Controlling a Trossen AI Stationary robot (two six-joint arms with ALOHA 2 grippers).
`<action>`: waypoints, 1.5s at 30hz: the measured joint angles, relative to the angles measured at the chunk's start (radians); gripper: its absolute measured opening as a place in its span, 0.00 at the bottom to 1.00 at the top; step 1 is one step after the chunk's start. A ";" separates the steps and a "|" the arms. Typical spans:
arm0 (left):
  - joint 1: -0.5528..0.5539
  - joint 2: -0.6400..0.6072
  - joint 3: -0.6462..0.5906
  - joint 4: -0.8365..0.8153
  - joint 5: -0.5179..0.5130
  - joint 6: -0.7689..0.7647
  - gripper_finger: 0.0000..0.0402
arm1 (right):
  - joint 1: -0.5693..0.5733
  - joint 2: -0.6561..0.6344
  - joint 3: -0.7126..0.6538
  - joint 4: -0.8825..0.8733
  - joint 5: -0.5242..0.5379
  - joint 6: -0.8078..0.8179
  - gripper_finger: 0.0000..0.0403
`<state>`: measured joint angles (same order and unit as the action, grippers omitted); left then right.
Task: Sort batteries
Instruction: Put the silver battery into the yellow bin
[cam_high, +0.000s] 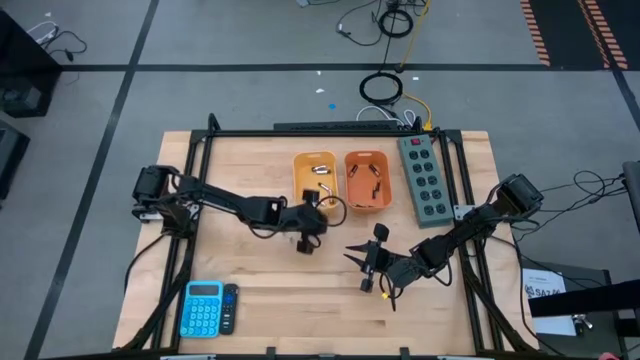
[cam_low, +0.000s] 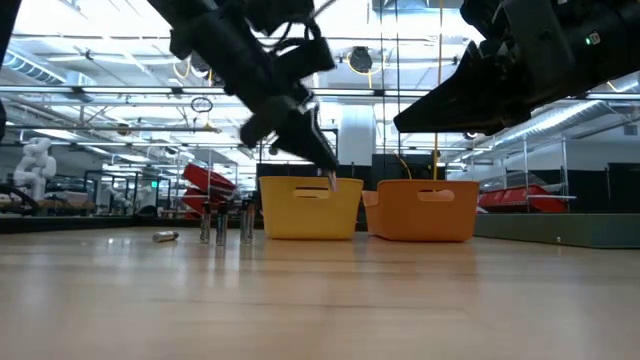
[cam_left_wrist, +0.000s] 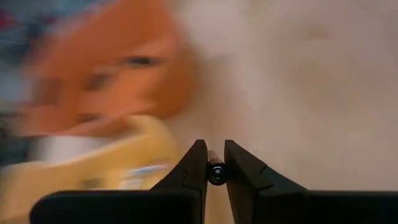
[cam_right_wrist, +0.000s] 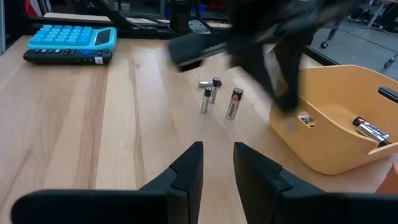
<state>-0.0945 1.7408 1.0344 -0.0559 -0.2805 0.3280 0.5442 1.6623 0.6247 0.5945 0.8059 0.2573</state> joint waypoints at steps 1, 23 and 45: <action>-0.005 -0.010 0.000 0.015 -0.071 0.026 0.10 | 0.001 0.000 0.000 0.001 0.001 0.000 0.20; -0.008 -0.069 0.000 -0.382 -0.420 0.001 0.53 | 0.008 0.000 0.000 0.000 0.000 -0.008 0.20; -0.196 -0.120 -0.038 -0.463 -0.063 -0.349 0.55 | 0.008 0.000 0.000 0.005 0.000 -0.003 0.20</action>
<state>-0.2901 1.6205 0.9968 -0.5189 -0.3431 -0.0212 0.5518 1.6623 0.6247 0.5999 0.8055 0.2543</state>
